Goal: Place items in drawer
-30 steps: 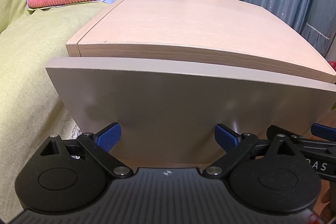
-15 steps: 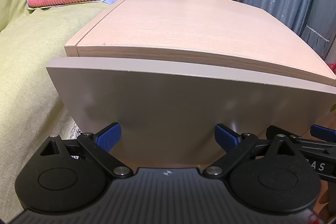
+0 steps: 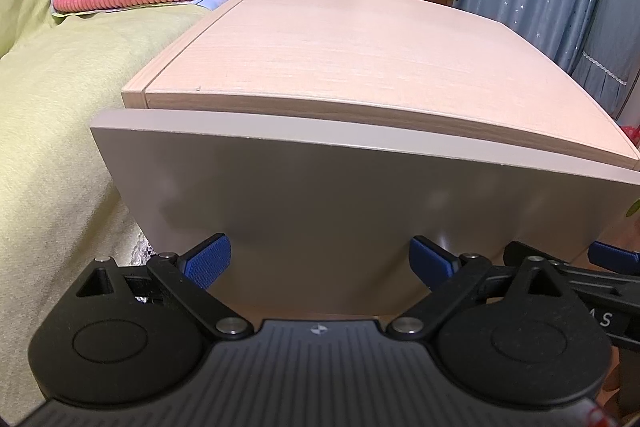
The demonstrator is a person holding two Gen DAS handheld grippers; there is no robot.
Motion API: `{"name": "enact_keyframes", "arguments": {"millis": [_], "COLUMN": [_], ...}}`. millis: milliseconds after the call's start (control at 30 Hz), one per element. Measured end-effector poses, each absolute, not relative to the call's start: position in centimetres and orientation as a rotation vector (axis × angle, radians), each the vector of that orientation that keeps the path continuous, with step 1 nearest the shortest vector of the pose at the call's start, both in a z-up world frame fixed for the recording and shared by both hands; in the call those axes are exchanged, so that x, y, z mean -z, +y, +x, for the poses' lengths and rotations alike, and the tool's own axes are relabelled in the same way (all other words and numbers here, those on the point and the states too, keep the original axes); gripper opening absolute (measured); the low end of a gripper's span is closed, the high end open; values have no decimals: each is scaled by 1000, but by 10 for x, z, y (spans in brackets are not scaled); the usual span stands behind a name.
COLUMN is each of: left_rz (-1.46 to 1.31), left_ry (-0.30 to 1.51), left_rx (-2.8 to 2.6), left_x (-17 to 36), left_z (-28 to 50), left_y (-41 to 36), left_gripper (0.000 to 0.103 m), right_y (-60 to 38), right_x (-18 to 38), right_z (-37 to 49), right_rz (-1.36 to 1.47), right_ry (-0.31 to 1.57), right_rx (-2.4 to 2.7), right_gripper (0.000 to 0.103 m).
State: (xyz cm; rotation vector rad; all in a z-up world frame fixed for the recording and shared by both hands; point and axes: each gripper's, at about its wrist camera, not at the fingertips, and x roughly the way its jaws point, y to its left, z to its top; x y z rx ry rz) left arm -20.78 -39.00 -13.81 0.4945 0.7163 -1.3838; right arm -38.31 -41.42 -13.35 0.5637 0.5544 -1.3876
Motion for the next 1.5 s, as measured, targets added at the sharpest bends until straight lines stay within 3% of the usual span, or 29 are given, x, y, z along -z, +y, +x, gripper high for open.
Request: {"name": "enact_keyframes", "arguments": {"millis": [1500], "left_rz": [460], "left_ry": [713], "left_rx": [1399], "left_x": [137], "left_z": [-199], "left_y": [-401], "left_gripper": [97], "right_y": [-422], "right_x": [133], "right_z": [-381], "right_rz": [538], "right_ry": [548], "right_rx": [1399], "right_gripper": [102]}}
